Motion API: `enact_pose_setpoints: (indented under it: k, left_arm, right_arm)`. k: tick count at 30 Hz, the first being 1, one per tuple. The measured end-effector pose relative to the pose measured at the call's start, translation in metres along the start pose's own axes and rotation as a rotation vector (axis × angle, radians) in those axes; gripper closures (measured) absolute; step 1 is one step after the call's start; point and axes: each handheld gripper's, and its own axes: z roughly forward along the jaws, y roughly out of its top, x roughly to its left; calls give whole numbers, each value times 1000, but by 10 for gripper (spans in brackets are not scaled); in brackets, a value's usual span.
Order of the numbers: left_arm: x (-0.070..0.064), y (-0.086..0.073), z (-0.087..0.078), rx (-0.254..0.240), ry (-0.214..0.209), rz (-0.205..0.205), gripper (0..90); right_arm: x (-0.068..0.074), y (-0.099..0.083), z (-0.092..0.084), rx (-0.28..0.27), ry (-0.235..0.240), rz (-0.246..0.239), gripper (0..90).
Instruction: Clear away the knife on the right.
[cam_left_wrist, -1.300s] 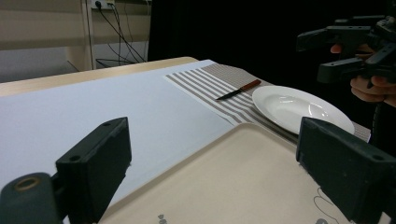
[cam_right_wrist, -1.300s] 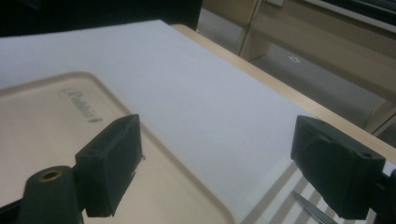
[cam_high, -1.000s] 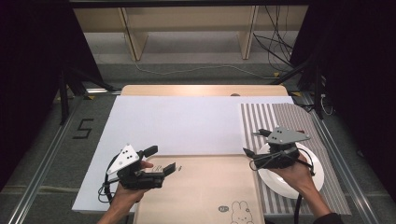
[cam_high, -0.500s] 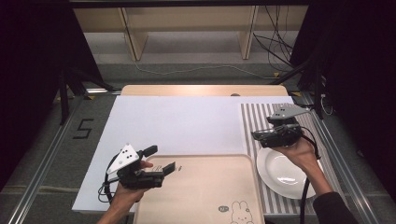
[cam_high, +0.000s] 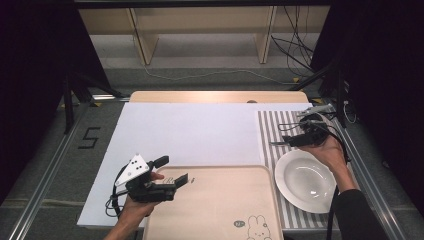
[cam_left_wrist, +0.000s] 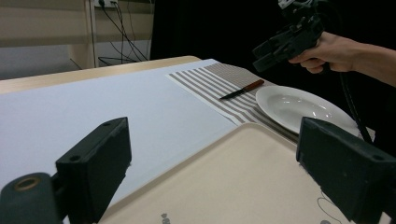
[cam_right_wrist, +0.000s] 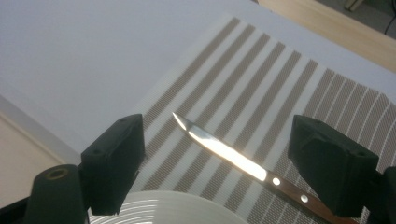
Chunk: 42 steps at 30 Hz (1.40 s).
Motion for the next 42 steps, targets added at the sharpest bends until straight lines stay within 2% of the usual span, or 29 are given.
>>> enact_pose_setpoints:
  k: [1, 4, 5, 7, 8, 14, 30, 42]
  left_arm:
    - [0, 0, 0, 0, -1, 2, 103]
    - [0, 0, 0, 2, 0, 1, 103]
    - [0, 0, 0, 1, 0, 0, 103]
    - [0, 0, 0, 0, -1, -1, 103]
    - [0, 0, 0, 0, -1, -1, 103]
    - [0, 0, 0, 2, -2, 1, 103]
    - [0, 0, 0, 0, 0, -1, 103]
    - [0, 0, -1, -1, 0, -5, 103]
  right_arm:
    - [-7, -3, 6, 26, -10, 20, 200]
    - [-14, -6, 12, 57, -18, 45, 200]
    - [-22, -9, 18, 84, -40, 49, 200]
    - [-30, -13, 23, 113, -53, 63, 200]
    - [-30, -13, 23, 113, -53, 63, 200]
    - [-53, -24, 36, 177, -68, 94, 200]
    - [-66, -28, 57, 299, -102, 66, 213]
    - [-71, -31, 67, 367, -74, 67, 237]
